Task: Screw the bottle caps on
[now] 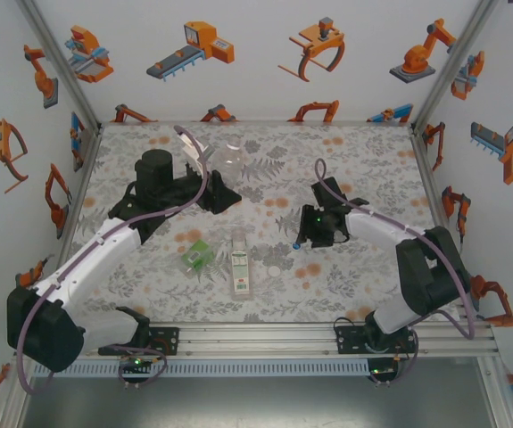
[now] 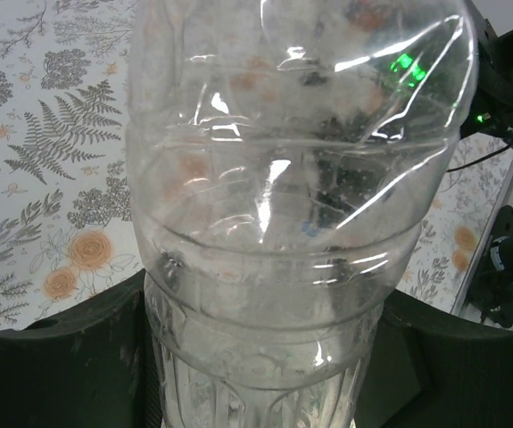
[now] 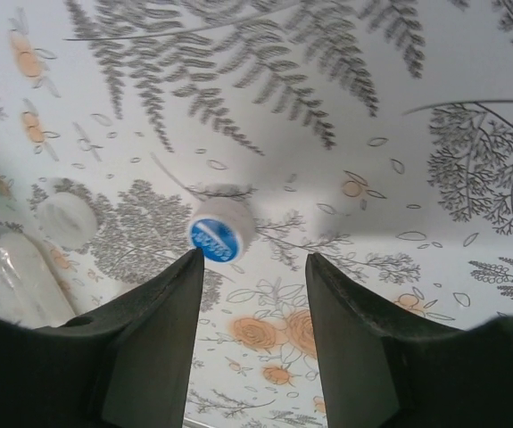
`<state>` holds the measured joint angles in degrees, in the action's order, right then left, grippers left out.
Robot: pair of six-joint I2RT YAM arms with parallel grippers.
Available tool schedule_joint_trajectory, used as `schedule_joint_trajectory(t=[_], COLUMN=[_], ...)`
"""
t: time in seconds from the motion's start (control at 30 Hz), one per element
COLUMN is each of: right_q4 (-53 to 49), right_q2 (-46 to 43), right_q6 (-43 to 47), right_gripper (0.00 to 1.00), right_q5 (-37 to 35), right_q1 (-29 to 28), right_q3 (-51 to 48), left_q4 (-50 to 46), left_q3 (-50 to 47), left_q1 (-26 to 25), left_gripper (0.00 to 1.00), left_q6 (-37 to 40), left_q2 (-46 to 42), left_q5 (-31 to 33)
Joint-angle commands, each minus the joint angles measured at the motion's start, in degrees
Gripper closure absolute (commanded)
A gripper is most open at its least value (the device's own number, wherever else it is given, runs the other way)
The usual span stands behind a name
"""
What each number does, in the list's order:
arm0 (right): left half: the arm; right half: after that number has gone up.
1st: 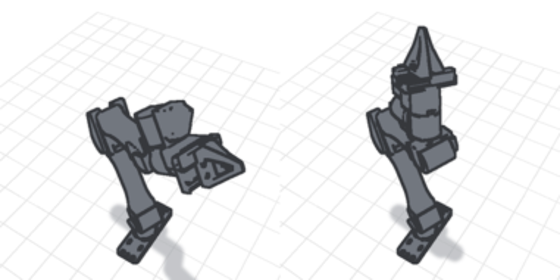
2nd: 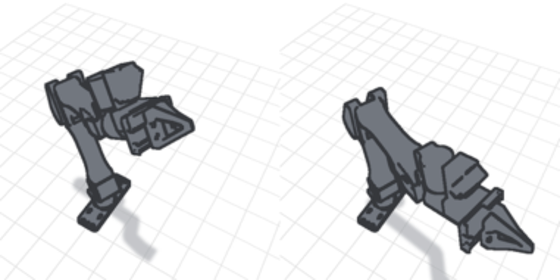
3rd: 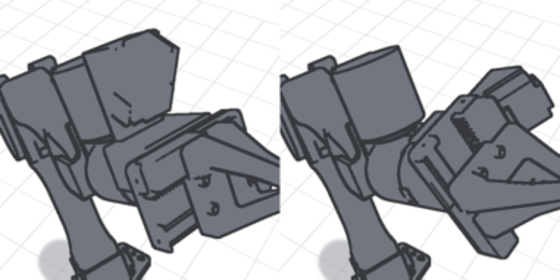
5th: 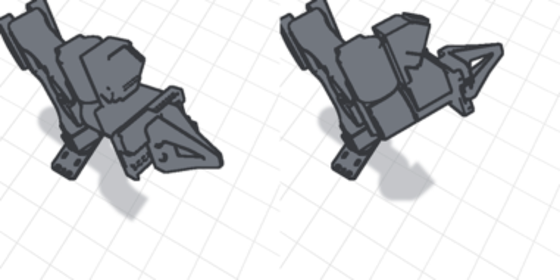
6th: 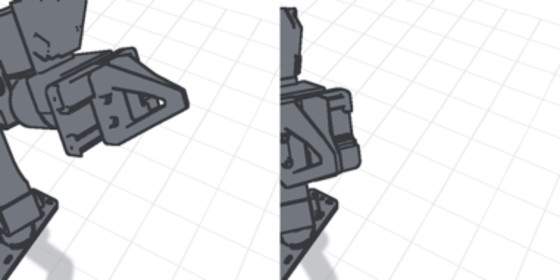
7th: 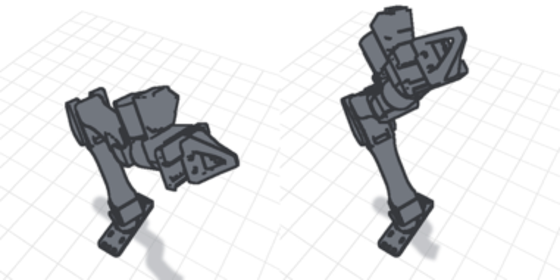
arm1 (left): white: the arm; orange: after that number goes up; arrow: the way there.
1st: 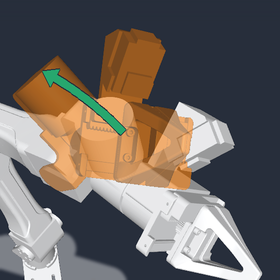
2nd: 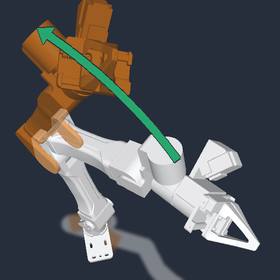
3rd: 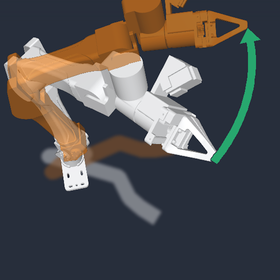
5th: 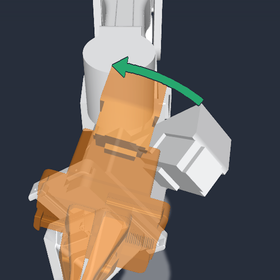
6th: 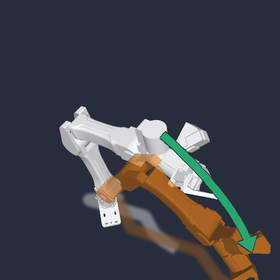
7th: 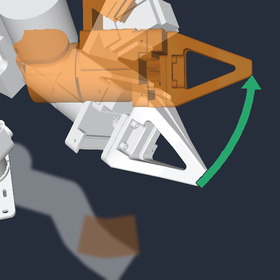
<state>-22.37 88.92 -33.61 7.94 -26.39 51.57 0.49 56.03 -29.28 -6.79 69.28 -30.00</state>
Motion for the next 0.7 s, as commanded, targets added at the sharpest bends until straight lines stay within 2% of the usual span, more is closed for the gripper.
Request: schedule_joint_trajectory(t=[0.0, 0.23, 0.37, 0.67], right_q4=[-4.8, -7.9, -8.0, -7.8], right_q2=[1.0, 5.0, 7.1, 11.0], right_q6=[1.9, 2.9, 3.3, 3.4], right_gripper=[0.52, 0.54, 0.58, 0.59], right_q5=[-5.7, -10.6, -10.9, -11.1], right_q1=[-2.7, -7.2, -8.4, -9.8], right_q3=[4.5, 8.9, 10.0, 11.2], left_q4=[3.0, 4.3, 5.4, 6.2], left_q3=[-0.7, -1.7, -2.8, -3.7], left_q1=[-0.3, -0.5, -0.5, -0.7], left_gripper=[1.00, 1.00, 1.00, 1.00], left_q6=[-2.5, -3.5, -4.6, -5.7], left_q2=[-2.5, -3.2, -3.5, -3.8], left_q5=[-0.3, -0.3, 0.0, -0.3])
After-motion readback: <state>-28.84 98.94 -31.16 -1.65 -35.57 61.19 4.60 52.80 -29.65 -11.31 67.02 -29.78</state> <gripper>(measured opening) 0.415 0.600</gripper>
